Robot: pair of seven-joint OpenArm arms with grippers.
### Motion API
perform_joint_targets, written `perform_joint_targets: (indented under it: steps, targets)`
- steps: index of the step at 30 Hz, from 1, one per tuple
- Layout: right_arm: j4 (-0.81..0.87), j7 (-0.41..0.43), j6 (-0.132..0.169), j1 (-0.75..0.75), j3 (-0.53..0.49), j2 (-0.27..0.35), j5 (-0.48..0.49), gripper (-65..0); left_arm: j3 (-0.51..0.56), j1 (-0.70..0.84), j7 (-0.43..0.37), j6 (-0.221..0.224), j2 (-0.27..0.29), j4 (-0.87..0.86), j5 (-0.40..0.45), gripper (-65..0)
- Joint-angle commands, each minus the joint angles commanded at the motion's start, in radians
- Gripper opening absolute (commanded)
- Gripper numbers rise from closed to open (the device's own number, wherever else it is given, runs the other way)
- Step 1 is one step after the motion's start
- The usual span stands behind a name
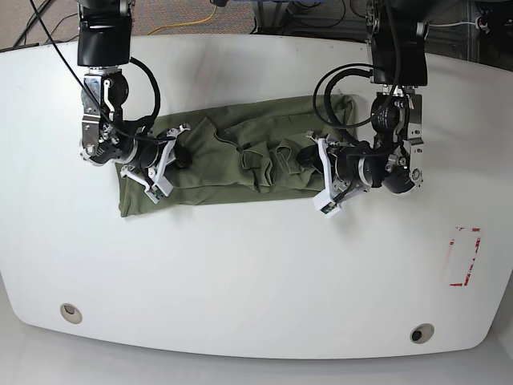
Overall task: Layout the t-shirt on the table in an organized manner, then fold the t-shirt properly
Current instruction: 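Grasp the strip's free half with the left gripper and fold it toward the right gripper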
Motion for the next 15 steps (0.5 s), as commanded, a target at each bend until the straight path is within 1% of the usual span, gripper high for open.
perform_joint_targets:
  steps: [1,2,4,6,10,15]
  targets:
    - [0.0,0.0,0.0,0.0,0.0,0.0,0.0,-59.3,0.031,0.002,0.0,0.0,-0.002,0.014,-0.04,-53.2]
    - [0.0,0.0,0.0,0.0,0.0,0.0,0.0,-59.3,0.041,0.002,0.0,0.0,-0.003,0.018,-0.052,-53.3]
    - [0.0,0.0,0.0,0.0,0.0,0.0,0.0,-59.3,0.098,0.002,0.0,0.0,-0.006,0.038,-0.118,-53.3]
    - [0.0,0.0,0.0,0.0,0.0,0.0,0.0,-59.3,0.153,0.002,0.0,0.0,-0.006,0.052,-0.155,-53.3]
    - [0.0,0.0,0.0,0.011,0.0,0.0,0.0,-59.3,0.241,-0.005,0.0,0.0,0.0,0.06,-0.178,-53.2]
    - [0.0,0.0,0.0,0.015,0.0,0.0,0.0,-59.3,0.324,-0.008,0.0,0.0,0.044,0.06,-0.172,-52.9]
